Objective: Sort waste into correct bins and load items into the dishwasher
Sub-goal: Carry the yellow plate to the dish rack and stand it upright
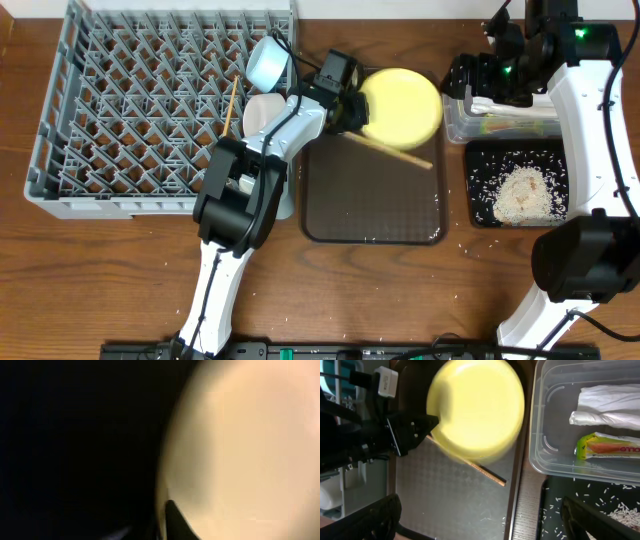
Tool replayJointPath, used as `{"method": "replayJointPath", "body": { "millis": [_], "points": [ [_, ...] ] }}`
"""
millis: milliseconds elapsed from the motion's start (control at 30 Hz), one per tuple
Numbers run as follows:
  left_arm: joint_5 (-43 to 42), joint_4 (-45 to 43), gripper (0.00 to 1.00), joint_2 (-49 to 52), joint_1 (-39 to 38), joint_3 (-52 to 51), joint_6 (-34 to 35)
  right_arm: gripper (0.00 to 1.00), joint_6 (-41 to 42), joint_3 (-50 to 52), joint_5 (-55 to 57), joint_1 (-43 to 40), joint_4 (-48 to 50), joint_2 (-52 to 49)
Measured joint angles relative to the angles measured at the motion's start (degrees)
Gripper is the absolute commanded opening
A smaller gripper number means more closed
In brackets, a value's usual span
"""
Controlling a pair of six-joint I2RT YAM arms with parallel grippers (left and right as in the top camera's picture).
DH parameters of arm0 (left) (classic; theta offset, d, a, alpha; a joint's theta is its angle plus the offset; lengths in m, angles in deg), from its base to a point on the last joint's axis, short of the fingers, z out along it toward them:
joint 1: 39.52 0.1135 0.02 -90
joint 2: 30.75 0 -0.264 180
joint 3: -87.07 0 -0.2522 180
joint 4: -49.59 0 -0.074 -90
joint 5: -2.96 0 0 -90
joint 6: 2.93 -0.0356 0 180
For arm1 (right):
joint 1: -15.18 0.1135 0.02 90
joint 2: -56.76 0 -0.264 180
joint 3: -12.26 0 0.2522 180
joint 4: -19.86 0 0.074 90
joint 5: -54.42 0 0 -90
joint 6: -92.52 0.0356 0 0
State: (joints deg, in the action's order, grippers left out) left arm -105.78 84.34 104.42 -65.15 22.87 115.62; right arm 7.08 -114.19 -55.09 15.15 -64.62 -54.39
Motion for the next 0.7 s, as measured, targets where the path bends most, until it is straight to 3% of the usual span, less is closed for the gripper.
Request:
{"method": "replayJointPath", "body": {
  "millis": [467,700],
  "points": [
    [-0.24,2.49,0.07,-1.18,1.2,-0.09,-0.07,0.99,0.0,0.0,0.0,0.0,0.0,0.0],
    [-6.08,3.08,0.08,-7.19,5.18,-0.35,-0.07,0.99,0.0,0.0,0.0,0.0,0.0,0.0]
  ]
}}
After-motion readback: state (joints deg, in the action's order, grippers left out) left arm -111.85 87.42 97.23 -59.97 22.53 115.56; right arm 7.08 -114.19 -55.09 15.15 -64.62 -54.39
